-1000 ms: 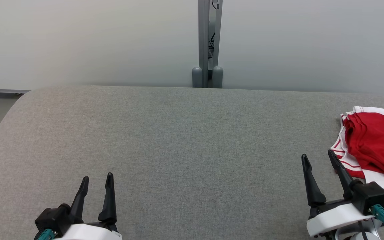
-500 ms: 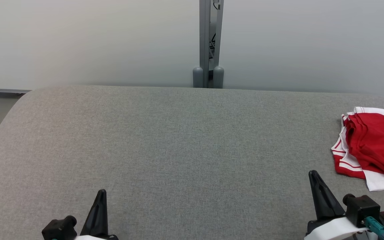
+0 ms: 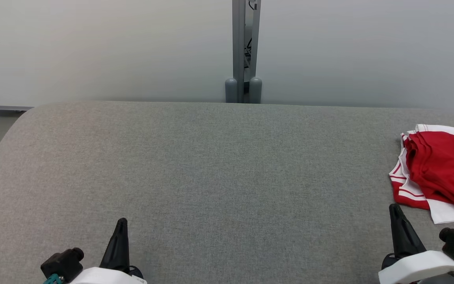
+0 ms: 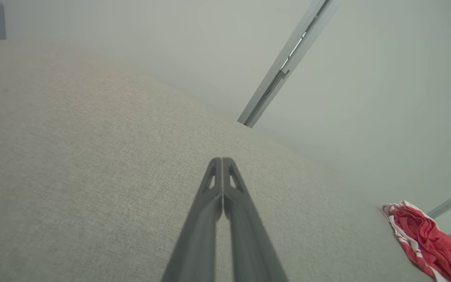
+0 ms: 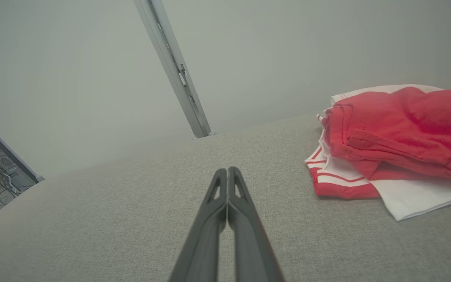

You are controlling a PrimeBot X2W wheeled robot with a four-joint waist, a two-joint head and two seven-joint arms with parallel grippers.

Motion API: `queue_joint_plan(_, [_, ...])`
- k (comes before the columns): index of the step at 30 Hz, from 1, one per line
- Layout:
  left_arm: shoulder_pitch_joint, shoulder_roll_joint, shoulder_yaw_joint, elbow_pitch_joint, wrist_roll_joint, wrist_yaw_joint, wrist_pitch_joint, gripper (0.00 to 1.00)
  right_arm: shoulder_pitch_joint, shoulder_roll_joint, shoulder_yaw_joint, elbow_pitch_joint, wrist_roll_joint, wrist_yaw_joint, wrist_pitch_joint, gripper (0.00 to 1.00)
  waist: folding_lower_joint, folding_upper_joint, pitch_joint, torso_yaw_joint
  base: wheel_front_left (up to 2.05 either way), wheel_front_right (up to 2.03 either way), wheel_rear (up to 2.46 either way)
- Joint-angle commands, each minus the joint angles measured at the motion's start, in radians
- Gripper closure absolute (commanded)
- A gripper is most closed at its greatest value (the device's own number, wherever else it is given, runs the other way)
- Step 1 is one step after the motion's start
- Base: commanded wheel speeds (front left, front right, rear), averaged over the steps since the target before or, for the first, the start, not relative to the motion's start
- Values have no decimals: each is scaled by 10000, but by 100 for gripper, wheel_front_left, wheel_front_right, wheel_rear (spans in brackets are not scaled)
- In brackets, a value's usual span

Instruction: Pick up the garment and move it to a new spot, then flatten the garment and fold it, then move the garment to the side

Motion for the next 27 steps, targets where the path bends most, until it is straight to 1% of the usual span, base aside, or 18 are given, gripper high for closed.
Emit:
queue_joint_plan(1, [-426, 25, -23, -110, -429, -87, 38, 100, -256, -63, -177, -187, 509, 2, 148, 100, 0, 0, 5, -13, 0, 0, 0])
queue_joint_plan(13, [-871, 37, -175, 7, -2165, -232, 323, 100, -280, -88, -766, -330, 2546, 2, 820, 100, 0, 0, 39, -97, 0, 0, 0])
queue_joint_plan(27, [-1327, 50, -322, 130, -3924, -381, 622, 100, -317, -116, -1388, -438, 4602, 1, 1525, 100, 0, 0, 79, -196, 0, 0, 0])
